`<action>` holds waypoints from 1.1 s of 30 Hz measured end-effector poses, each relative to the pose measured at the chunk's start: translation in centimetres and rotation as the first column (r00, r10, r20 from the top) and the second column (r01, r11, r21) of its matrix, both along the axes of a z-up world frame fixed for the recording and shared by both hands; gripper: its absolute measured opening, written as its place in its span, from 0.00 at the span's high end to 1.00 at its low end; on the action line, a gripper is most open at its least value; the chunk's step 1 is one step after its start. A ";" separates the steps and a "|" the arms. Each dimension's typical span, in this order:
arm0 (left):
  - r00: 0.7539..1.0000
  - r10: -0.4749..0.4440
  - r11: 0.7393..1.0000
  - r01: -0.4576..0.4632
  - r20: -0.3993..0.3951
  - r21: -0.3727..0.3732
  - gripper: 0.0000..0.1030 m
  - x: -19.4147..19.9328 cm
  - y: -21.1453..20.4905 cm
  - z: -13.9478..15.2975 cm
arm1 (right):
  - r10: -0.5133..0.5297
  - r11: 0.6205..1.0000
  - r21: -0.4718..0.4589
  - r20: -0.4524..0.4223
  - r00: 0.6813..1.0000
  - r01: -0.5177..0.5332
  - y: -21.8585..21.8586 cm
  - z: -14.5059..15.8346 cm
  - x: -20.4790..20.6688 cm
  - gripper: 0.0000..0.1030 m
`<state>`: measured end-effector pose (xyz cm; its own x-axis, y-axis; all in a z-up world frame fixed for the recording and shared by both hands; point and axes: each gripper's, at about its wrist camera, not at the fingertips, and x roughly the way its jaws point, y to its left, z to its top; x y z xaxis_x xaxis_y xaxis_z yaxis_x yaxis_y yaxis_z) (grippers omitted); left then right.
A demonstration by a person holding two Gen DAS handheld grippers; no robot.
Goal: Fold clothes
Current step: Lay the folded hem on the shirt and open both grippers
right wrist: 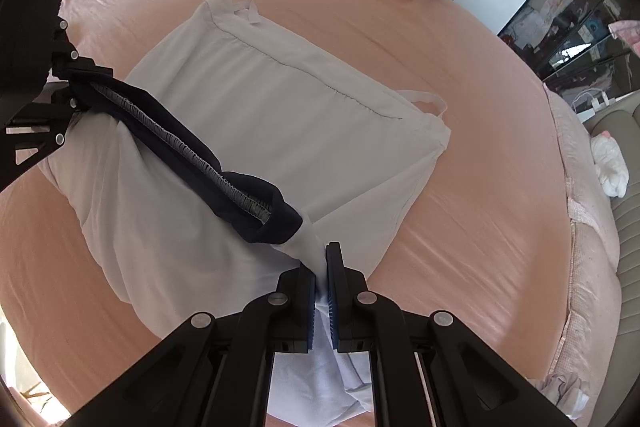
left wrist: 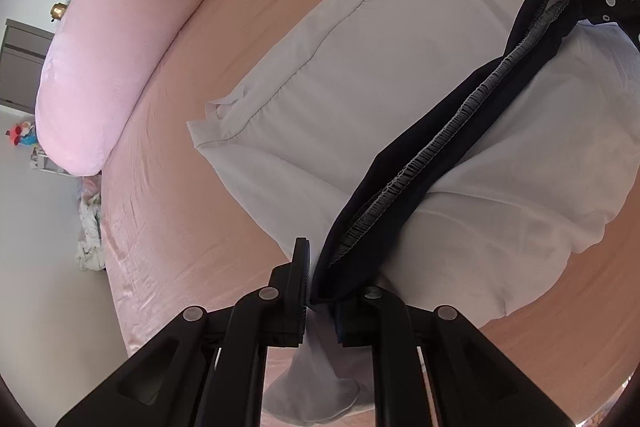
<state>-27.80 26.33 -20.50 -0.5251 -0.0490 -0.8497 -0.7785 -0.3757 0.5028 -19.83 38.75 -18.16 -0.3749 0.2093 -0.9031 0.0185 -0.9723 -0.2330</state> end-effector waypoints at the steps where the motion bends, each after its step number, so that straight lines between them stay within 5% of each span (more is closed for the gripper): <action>1: 0.999 0.022 1.000 -0.022 0.026 0.009 0.91 -0.3 0.0 0.0 | -0.013 1.000 -0.018 0.006 1.000 0.014 0.3 -0.3 -0.3 0.94; 9: 0.953 0.184 0.976 -0.206 0.240 0.070 0.91 -3.1 -0.5 0.5 | -0.110 0.988 -0.111 0.007 0.994 0.110 2.0 -0.6 -1.0 0.91; 11: 0.923 0.223 0.955 -0.271 0.312 0.118 0.90 -3.9 -1.4 1.3 | -0.146 0.979 -0.144 -0.022 0.989 0.142 2.8 0.4 -0.6 0.79; 13: 0.883 0.253 0.922 -0.344 0.395 0.177 0.90 -4.6 -2.9 2.2 | -0.184 0.969 -0.177 -0.050 0.982 0.172 3.6 1.4 -0.3 0.47; 15: 0.835 0.273 0.879 -0.418 0.477 0.228 0.82 -5.4 -4.3 3.2 | -0.236 0.943 -0.263 -0.093 0.967 0.205 4.9 2.9 0.6 0.35; 17: 0.786 0.286 0.832 -0.487 0.548 0.266 0.72 -6.0 -5.8 4.1 | -0.282 0.908 -0.354 -0.124 0.951 0.223 6.1 4.4 2.3 0.34; 20: 0.768 0.310 0.800 -0.529 0.561 0.282 0.57 -6.2 -7.8 4.6 | -0.331 0.875 -0.416 -0.142 0.933 0.247 7.3 5.3 4.9 0.34; 25: 0.750 0.338 0.777 -0.563 0.568 0.281 0.56 -6.2 -10.4 4.8 | -0.383 0.835 -0.462 -0.102 0.918 0.297 7.8 3.9 8.8 0.34; 28: 0.764 0.347 0.774 -0.561 0.544 0.293 0.56 -6.0 -11.8 5.1 | -0.420 0.816 -0.466 -0.073 0.905 0.341 7.8 2.1 10.8 0.34; 33: 0.719 0.336 0.724 -0.610 0.608 0.321 0.56 -5.6 -14.3 5.1 | -0.509 0.698 -0.584 0.004 0.861 0.415 8.1 -1.4 13.4 0.34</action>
<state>-33.42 12.01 -15.35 -0.0651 0.2998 -0.9518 -0.4976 -0.8365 -0.2294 -6.41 46.90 -19.57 -0.5019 -0.1182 -0.8568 -0.4565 -0.8052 0.3785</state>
